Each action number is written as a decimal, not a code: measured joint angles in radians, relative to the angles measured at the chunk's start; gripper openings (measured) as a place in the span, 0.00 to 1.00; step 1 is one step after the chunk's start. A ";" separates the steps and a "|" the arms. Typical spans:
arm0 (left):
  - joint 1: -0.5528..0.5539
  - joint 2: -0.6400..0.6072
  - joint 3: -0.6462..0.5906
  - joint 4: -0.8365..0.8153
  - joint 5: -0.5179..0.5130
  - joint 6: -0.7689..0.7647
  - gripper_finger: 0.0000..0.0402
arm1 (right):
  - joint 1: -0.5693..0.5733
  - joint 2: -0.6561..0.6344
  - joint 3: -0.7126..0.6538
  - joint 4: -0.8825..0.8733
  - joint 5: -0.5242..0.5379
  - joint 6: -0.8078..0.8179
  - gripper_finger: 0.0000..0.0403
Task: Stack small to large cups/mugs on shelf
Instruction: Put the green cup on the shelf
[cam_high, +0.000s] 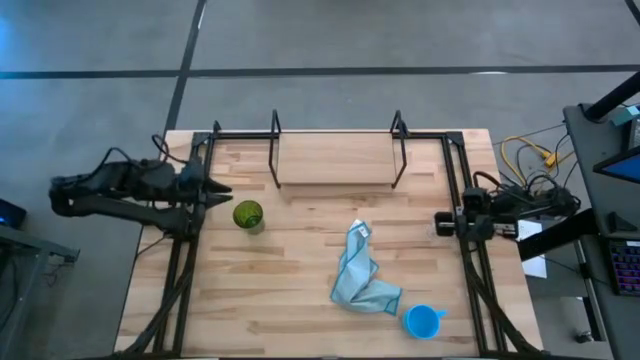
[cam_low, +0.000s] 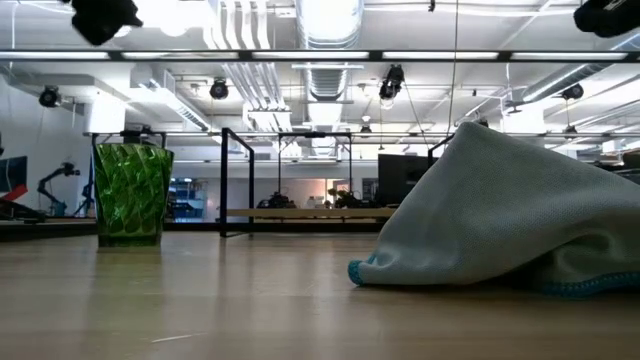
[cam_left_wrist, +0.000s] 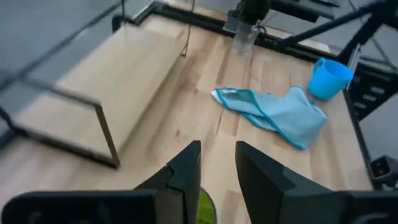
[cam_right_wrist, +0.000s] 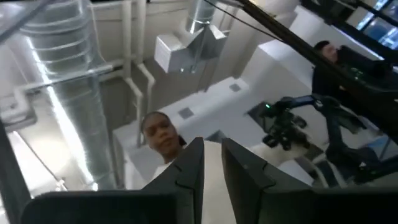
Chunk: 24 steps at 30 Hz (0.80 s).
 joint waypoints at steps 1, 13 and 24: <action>0.000 0.016 0.024 0.001 -0.007 0.023 0.21 | 0.000 0.017 0.014 0.000 -0.008 -0.004 0.13; 0.000 0.058 0.104 -0.002 -0.084 0.050 0.21 | 0.000 0.334 0.506 -0.024 -0.399 -0.269 0.13; 0.000 0.059 0.091 0.000 -0.085 0.045 0.21 | 0.000 0.664 0.815 -0.077 -0.733 -0.302 0.13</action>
